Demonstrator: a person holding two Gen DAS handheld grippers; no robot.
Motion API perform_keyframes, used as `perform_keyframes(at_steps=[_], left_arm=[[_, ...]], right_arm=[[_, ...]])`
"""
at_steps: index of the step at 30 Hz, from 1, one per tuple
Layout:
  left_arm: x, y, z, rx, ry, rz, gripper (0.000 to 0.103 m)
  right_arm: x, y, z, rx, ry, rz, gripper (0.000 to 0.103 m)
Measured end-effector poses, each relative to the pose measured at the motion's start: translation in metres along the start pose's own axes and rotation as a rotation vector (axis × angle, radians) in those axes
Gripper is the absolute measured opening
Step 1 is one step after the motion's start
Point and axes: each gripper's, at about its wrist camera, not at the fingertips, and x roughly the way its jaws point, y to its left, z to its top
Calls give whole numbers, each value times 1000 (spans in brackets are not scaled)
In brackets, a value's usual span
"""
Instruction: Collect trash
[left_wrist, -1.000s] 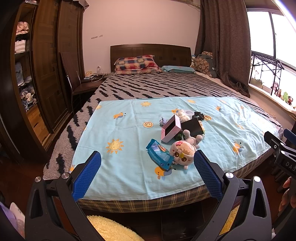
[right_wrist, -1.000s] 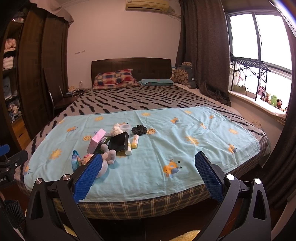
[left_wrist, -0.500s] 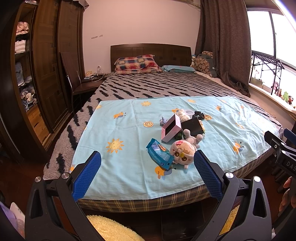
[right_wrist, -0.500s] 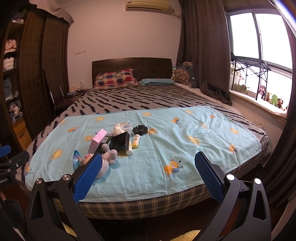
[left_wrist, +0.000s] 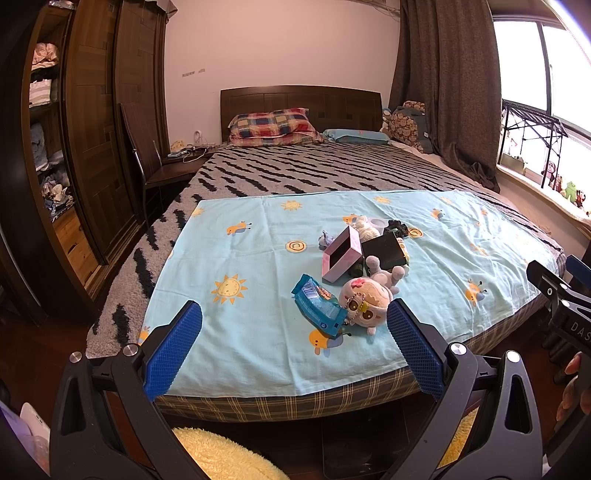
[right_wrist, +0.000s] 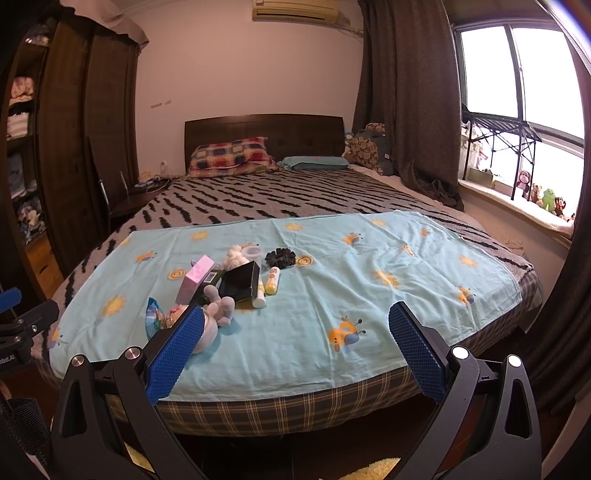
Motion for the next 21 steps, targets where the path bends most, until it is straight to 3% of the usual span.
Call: perform_keyframes(at_steps=[21], left_arm=[[1,0,-2,0,1,2,95]], right_arm=[[0,0,0,0,-1,-1,100]])
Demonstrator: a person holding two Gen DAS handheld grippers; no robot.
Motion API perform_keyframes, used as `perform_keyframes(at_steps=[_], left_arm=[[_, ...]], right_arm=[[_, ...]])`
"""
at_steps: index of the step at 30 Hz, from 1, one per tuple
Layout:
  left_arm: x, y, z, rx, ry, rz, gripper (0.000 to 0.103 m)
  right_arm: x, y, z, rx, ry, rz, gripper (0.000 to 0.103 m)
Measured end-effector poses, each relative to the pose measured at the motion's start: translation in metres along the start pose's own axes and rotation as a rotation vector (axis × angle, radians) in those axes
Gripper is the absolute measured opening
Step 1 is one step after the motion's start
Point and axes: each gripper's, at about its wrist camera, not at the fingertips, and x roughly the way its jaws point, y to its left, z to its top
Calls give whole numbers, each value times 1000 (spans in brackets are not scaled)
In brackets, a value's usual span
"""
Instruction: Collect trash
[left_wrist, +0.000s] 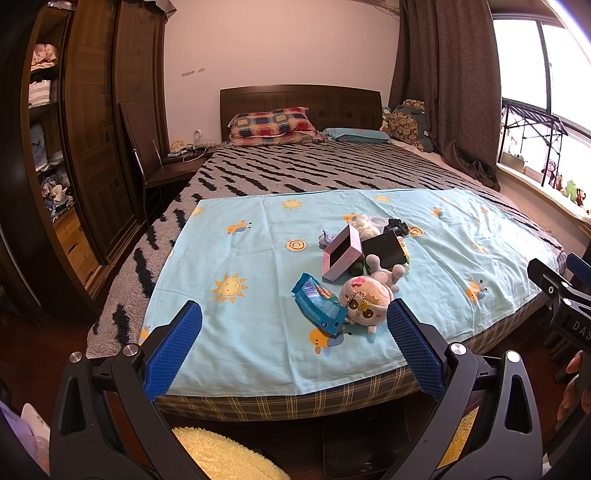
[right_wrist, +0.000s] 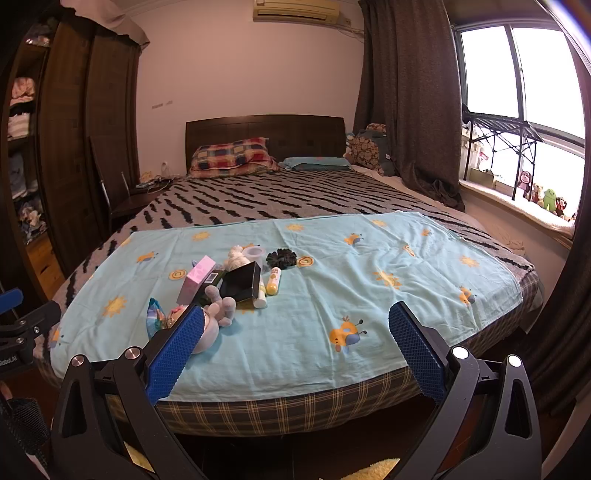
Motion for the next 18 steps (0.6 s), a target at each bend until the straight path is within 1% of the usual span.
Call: perform_keyframes(at_steps=[10,12,16,18], left_arm=[[2,4,-7,-2,12,-1,95],[8,7,-10,-2,30,-4,95],[28,12,-19,-3,77,-12,95],[35,13,-21,2,88,-20,95]], right_arm=[[6,3,-5,-12,-1,1,100],[11,4,-8,-17,7,2,100],[24,7,-15,-28,23,30,100],[31,10,-17,-25,29,47,100]])
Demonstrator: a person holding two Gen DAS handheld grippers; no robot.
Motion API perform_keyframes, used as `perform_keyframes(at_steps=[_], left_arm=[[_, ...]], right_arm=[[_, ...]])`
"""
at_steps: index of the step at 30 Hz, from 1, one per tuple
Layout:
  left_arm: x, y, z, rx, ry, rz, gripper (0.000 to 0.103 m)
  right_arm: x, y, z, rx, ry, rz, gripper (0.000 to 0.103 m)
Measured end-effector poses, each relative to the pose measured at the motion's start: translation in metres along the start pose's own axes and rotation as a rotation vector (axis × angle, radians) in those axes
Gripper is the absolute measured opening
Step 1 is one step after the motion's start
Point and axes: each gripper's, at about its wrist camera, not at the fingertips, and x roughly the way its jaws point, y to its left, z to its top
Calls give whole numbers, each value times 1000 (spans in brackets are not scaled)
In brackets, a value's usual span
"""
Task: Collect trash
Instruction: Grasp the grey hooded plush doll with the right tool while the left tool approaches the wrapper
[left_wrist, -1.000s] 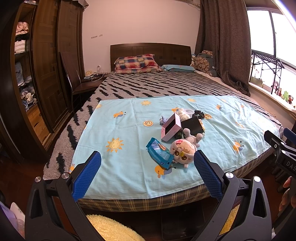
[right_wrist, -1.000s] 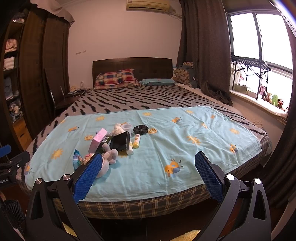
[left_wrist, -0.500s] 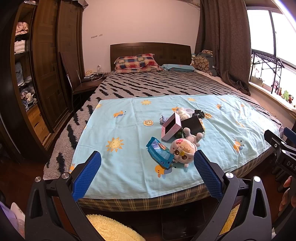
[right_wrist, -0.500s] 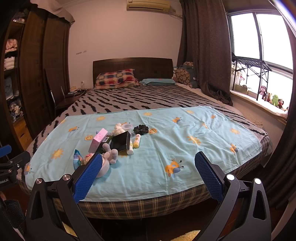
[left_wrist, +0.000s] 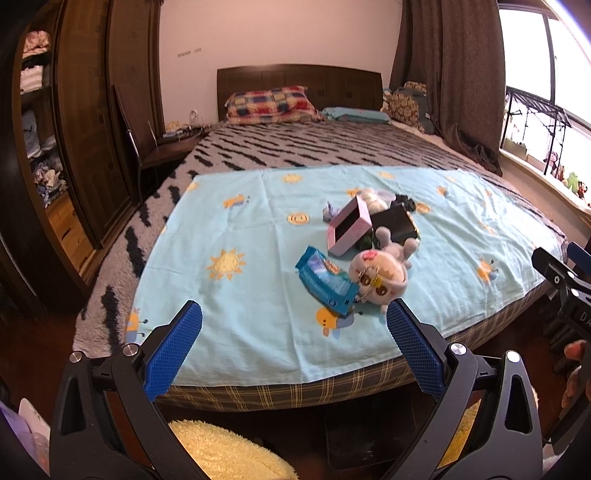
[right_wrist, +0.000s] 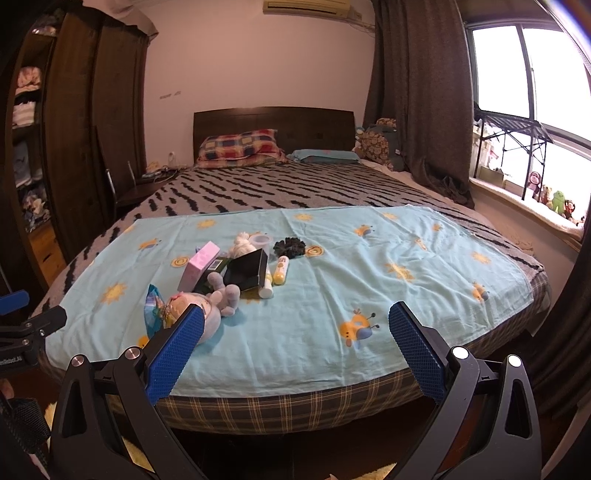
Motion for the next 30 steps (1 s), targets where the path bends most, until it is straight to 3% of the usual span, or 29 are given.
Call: perform_keyframes(at_steps=[12,17,20,30], left_arm=[[52,15,-6,49,70,16,95],[67,23,-7,52,92,17,95],[76,24,-10,61,108,9,95],[100,22,-15,65,154,-54,95]], right_arm=[[73,35,-13,25,141,210,100],[101,56,-13,53,198,242,99],[118,67,-17,56,241,262,87],[160,87,-32,69,348,333,84]])
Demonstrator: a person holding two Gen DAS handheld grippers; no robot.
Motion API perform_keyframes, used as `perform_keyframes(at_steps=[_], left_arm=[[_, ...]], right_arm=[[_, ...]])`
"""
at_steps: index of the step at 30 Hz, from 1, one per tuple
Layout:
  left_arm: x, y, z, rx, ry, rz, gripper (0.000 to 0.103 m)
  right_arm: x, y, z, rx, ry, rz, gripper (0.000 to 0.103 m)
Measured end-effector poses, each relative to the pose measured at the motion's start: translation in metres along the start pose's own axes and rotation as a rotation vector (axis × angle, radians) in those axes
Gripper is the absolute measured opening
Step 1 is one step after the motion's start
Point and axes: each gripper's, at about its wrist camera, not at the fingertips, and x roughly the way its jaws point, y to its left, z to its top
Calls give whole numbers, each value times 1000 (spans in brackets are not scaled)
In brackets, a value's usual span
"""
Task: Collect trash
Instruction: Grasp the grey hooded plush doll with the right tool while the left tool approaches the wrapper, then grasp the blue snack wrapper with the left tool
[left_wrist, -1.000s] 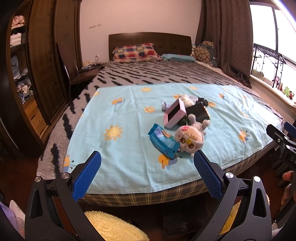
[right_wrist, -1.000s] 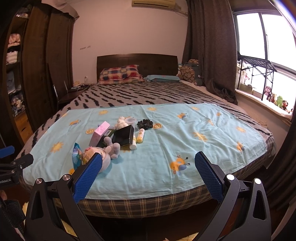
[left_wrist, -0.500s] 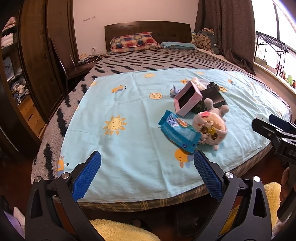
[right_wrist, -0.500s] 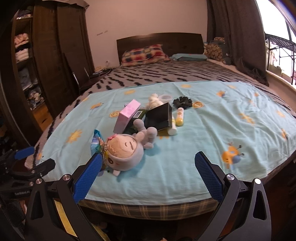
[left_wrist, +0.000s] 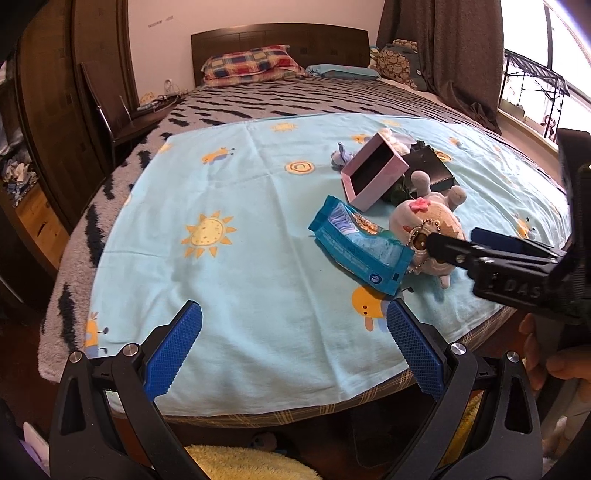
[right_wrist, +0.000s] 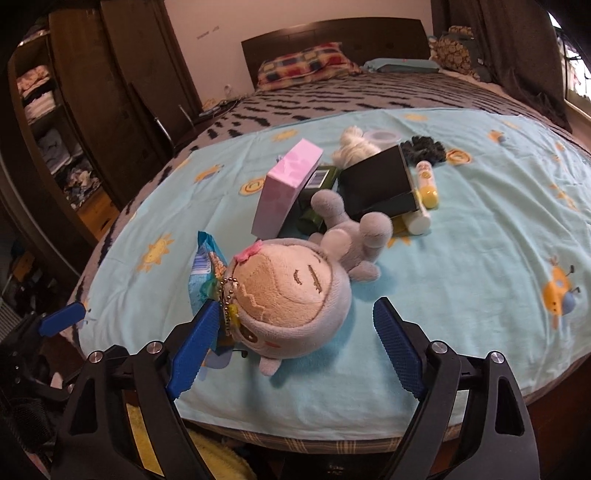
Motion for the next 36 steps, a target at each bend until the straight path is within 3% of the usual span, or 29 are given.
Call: perform_keyframes(at_steps=[5,7,17,24,26,32,34,36], left_arm=[[13,0,1,0,23,-30,95],[19,-4,2,8,28,-47,95],[49,-18,17,14,42,-112,95],[81,-24,33,-8,57,-125,92],[89,-27,36,-6,59,-119,87],[98,-32,39,7,41,-106,59],[95,-32,38,8,31,-102,39],[92,-30,38,5,28,-100,29]], right_arm=[[19,-2,4,20,26,67,83],[18,1,8,-5,14,91,73],[-20,-3,16,-98,-103,7,71],[-23,-25,19,-73,-108,-13,71],[-20,-29,17,-71,-100,-16,71],[-16,-35,9,-58,-84,-16,71],[-19,-37,6,-53,-88,-18,71],[-24,-37,4,-52,-93,-18,71]])
